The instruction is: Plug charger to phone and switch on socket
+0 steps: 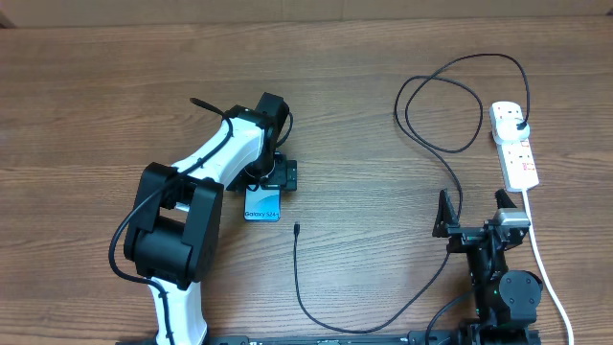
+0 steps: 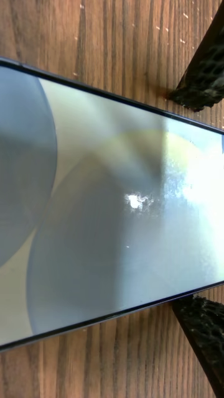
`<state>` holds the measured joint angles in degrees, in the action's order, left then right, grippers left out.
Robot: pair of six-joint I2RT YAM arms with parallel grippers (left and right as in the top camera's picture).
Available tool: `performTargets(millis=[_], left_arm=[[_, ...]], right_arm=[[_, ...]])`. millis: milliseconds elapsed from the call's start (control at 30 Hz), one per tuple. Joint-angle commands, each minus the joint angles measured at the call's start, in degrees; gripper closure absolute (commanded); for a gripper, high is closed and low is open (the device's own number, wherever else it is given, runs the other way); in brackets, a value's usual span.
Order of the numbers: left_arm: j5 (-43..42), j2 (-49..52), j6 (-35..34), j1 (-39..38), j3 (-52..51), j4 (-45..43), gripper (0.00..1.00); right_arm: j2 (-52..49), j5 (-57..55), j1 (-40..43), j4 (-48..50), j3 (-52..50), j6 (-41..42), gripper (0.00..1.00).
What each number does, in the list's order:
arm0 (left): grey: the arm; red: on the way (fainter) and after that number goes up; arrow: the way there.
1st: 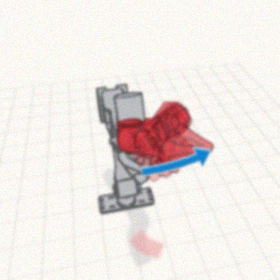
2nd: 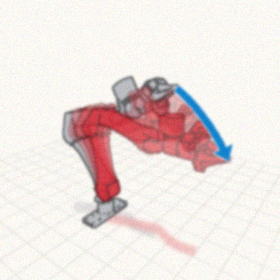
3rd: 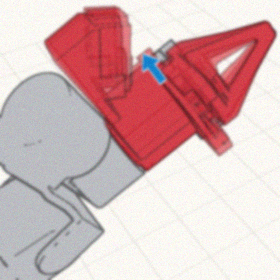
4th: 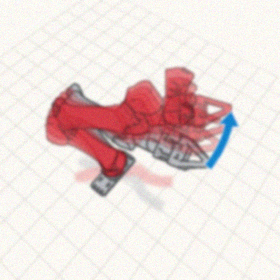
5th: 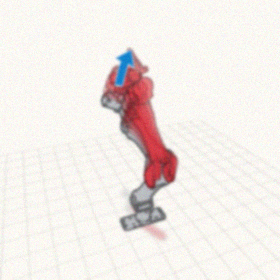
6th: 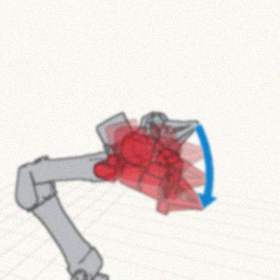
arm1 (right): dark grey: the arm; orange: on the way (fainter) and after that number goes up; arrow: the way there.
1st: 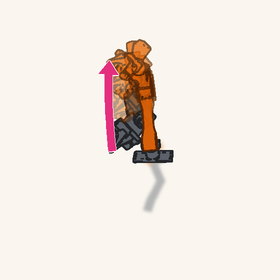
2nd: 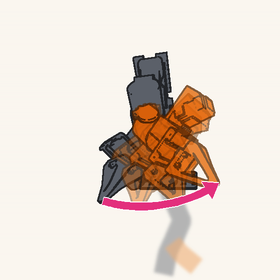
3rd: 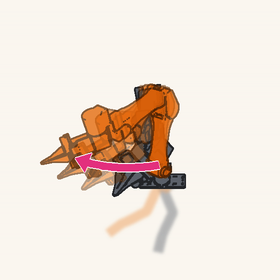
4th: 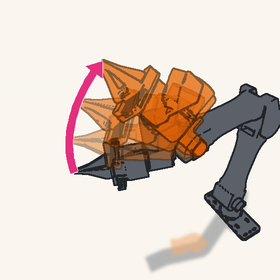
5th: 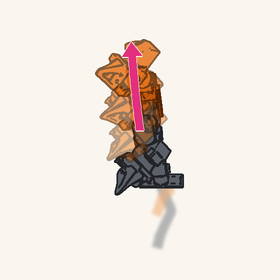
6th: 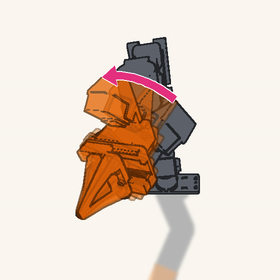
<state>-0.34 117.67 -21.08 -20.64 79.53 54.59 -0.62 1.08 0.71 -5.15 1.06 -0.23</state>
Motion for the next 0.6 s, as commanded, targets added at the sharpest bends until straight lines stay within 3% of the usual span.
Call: performTargets(millis=[0,567], left_arm=[[2.2,3.0,-1.2,-0.1,-1.7,-1.0,0.0],[2.3,3.0,1.7,1.1,-1.7,-0.5,0.0]], right_arm=[[0.5,-0.3,-0.1,0.4,-0.6,-0.3,0.0],[0.5,-0.3,-0.1,0.4,-0.6,-0.3,0.0]])
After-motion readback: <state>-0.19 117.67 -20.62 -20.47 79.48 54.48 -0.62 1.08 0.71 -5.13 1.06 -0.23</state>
